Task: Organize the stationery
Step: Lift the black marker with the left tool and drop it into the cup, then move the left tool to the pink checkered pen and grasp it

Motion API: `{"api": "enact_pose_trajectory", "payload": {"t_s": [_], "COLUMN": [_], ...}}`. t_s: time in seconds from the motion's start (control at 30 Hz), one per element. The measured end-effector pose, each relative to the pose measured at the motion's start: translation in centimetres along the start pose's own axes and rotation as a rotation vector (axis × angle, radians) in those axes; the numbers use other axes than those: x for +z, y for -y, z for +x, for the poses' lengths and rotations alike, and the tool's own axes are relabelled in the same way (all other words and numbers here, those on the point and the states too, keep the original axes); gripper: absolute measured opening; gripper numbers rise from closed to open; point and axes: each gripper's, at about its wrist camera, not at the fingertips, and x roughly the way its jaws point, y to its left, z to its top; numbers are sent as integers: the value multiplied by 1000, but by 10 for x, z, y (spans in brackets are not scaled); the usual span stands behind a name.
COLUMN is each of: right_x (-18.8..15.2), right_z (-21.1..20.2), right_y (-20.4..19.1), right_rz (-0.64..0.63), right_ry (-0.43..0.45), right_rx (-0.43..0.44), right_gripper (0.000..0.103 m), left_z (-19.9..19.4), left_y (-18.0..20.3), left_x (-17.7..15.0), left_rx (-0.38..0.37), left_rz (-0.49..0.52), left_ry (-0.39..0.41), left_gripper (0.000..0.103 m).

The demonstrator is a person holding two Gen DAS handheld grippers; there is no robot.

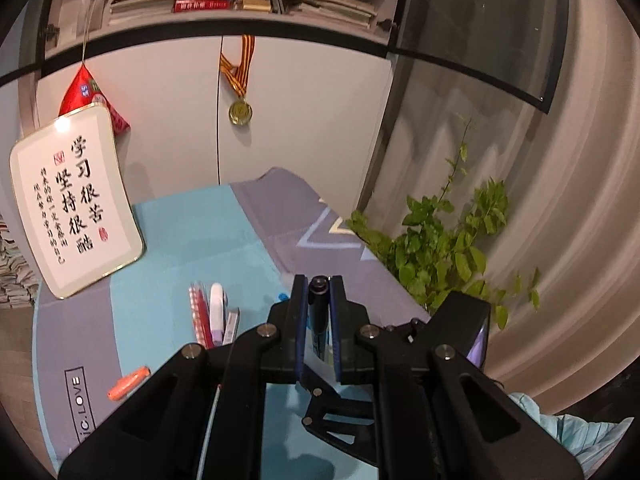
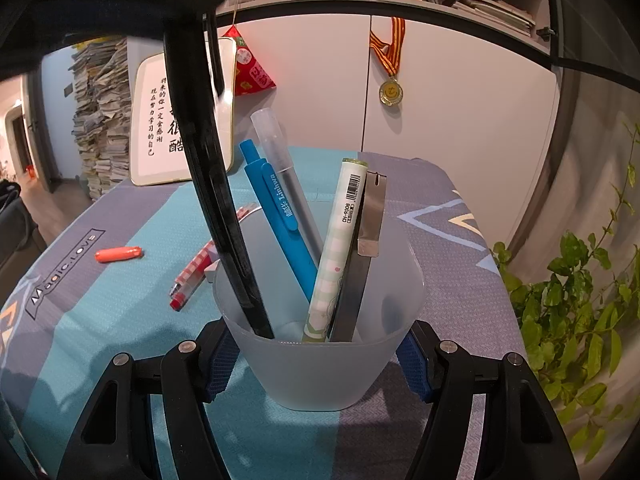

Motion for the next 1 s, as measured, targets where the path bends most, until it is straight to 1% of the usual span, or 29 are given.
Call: {"api": "enact_pose_trajectory", "payload": {"t_s": [0.13, 0.43, 0.6, 0.7, 0.83, 0.9, 1.0], "right_x": [0, 0, 0, 0, 0, 0, -1], "right_z": [0, 2, 1, 1, 1, 1, 0], "right_y": [0, 1, -1, -1, -1, -1, -2], "right_rz": [0, -1, -2, -3, -4, -4, -6], "right_ry": [0, -2, -3, -3, -3, -4, -5], "right_rx": [0, -4, -4, -5, -7, -7, -9], "right_gripper": [69, 69, 69, 69, 69, 69, 69], "left_z": [4, -2, -12, -13, -1, 9, 29], "left_y": [1, -3, -17, -38, -74, -87, -97], "left_x": [-2, -9, -14, -19, -35, -46, -63], "left_rx": [2, 21, 62, 101, 174, 195, 212], "left_rz": [6, 10, -2, -46, -125, -146, -151], "left_ry": [-18, -18, 1, -7, -58, -96, -167], "left_gripper": [8, 8, 11, 16, 17, 17, 17]}}
